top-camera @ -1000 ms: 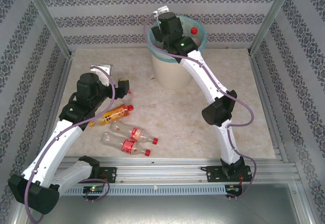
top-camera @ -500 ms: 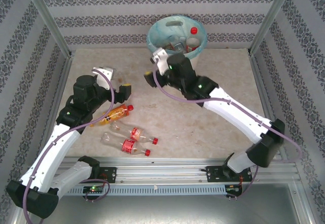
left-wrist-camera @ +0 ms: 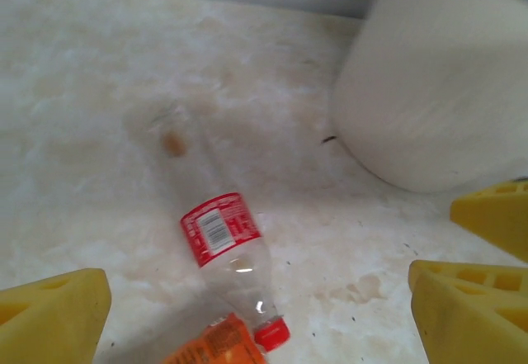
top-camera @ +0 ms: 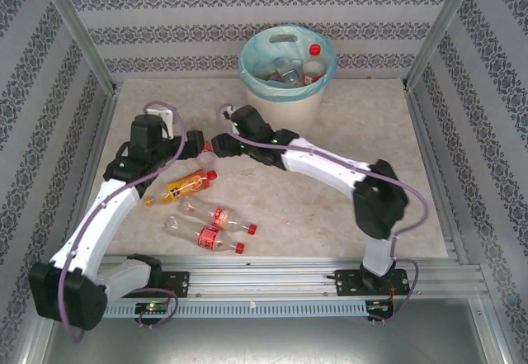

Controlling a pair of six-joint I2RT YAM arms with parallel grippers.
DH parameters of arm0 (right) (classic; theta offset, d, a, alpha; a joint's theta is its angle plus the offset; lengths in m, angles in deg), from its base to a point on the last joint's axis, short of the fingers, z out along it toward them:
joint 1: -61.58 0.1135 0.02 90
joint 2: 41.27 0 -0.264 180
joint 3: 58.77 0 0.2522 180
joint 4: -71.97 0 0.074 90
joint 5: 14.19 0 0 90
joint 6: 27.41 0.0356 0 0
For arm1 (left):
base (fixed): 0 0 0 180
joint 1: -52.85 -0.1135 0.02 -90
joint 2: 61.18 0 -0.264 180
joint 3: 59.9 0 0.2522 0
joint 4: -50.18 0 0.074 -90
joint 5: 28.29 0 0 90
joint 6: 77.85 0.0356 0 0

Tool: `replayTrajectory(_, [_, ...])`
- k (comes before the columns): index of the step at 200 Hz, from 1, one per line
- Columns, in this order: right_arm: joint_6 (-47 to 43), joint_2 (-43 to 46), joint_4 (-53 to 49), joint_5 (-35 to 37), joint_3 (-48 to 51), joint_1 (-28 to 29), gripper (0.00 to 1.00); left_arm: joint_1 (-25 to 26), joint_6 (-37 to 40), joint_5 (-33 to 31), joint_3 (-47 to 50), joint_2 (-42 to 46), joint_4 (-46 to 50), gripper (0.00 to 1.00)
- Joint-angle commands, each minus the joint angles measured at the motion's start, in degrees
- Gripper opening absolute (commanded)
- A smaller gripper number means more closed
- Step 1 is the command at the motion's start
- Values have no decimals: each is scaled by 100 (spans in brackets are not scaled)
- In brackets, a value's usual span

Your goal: Put the plastic bottles in the bin

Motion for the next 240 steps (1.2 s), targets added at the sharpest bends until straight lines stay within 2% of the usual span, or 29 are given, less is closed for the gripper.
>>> replayTrajectory(1, [352, -873, -288, -260, -1080, 31, 74, -841, -920, 809, 78, -392, -298, 92])
replayTrajectory(31, [292, -2239, -964, -232, -2721, 70, 74, -1597, -1440, 1475, 270, -810, -771, 88])
replayTrajectory(64, [139, -3384, -1798, 114, -4251, 120, 75, -1737, -1744, 1802, 577, -877, -1121, 87])
replayTrajectory(127, [39, -4214, -2043, 456, -5071, 167, 76, -1757, -1983, 1936, 772, -823, -1389, 88])
replayTrajectory(240, [7, -4598, -2194, 14, -5588, 1, 74, -1757, -2083, 1938, 890, -766, -1531, 87])
